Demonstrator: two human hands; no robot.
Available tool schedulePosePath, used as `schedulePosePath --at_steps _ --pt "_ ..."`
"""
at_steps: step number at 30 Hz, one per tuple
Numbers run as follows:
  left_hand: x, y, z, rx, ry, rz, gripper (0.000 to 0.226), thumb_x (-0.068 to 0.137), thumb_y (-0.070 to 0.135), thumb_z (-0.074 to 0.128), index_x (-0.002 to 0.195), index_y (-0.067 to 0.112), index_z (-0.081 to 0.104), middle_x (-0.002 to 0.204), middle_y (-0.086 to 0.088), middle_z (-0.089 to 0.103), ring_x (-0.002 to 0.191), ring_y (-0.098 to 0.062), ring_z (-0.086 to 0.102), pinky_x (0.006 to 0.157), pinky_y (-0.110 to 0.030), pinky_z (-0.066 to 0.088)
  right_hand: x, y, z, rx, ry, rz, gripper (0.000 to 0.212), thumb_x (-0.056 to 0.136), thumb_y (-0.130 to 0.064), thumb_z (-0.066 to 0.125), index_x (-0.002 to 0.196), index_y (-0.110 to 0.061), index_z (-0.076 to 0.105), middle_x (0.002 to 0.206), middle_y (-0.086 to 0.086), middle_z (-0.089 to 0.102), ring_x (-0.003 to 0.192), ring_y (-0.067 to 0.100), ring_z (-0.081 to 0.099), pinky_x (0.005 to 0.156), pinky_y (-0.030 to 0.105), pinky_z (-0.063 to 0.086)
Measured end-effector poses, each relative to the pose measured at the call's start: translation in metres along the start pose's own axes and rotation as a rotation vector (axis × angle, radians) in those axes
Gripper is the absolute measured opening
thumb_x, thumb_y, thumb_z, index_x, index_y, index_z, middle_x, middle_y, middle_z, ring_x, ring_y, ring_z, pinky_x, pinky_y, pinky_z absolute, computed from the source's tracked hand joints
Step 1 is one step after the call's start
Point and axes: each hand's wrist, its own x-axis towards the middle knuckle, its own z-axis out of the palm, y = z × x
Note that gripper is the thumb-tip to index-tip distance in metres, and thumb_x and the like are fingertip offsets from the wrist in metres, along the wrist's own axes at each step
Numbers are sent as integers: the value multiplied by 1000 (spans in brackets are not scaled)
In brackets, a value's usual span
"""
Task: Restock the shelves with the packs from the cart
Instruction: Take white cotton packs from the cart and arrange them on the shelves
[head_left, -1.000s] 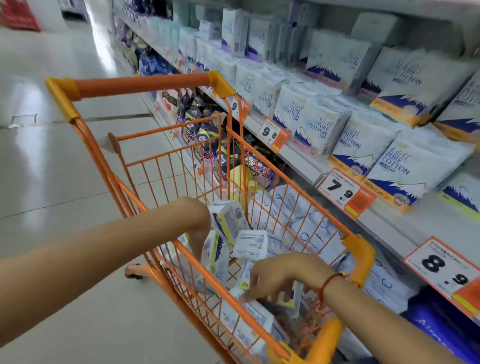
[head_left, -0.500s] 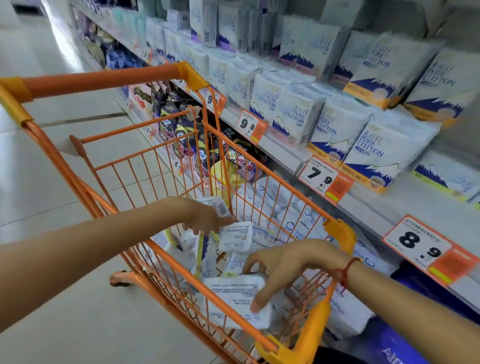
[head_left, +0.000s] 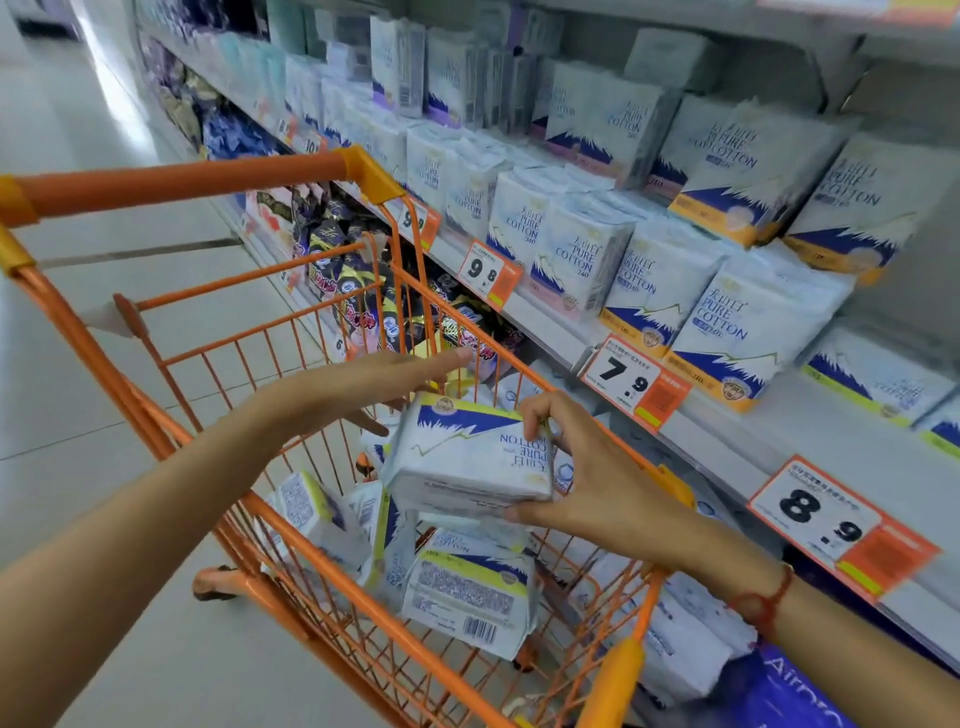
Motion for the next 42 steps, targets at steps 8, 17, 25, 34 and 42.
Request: schedulePosePath --at_steps 8,17,25,34,42 --pt "-15 -1 -8 -86 -64 7 66 51 65 76 100 21 67 95 -1 73 89 -17 69 79 -27 55 27 -6 0 -504 302 -239 39 79 -19 72 110 -20 48 134 -9 46 123 11 41 79 20 39" --pt "-5 0 -7 -356 387 83 28 76 41 72 87 18 62 80 5 71 70 -7 63 62 -21 43 57 15 35 -697 -401 190 60 85 -29 64 136 -11 39 130 11 48 117 29 49 92 40 47" --pt "-9 -2 -6 -598 454 259 50 77 23 73 119 25 47 102 -2 69 81 -13 69 63 -24 54 73 25 69 -908 -568 175 64 83 -24 67 137 -12 35 130 16 46 112 31 51 76 33 38" --pt "-17 6 1 -451 722 522 60 61 48 81 113 38 53 123 4 53 105 -5 53 77 -18 46 12 -6 -27 191 -227 290 30 70 -38 68 99 -37 58 111 -12 56 103 6 56 82 21 43" --pt "-39 82 47 -733 554 721 64 76 17 72 130 30 40 104 4 65 78 -18 68 54 -23 55 -83 -15 -119 398 111 333 40 58 -34 72 97 -33 69 110 -11 65 99 5 63 80 19 49"
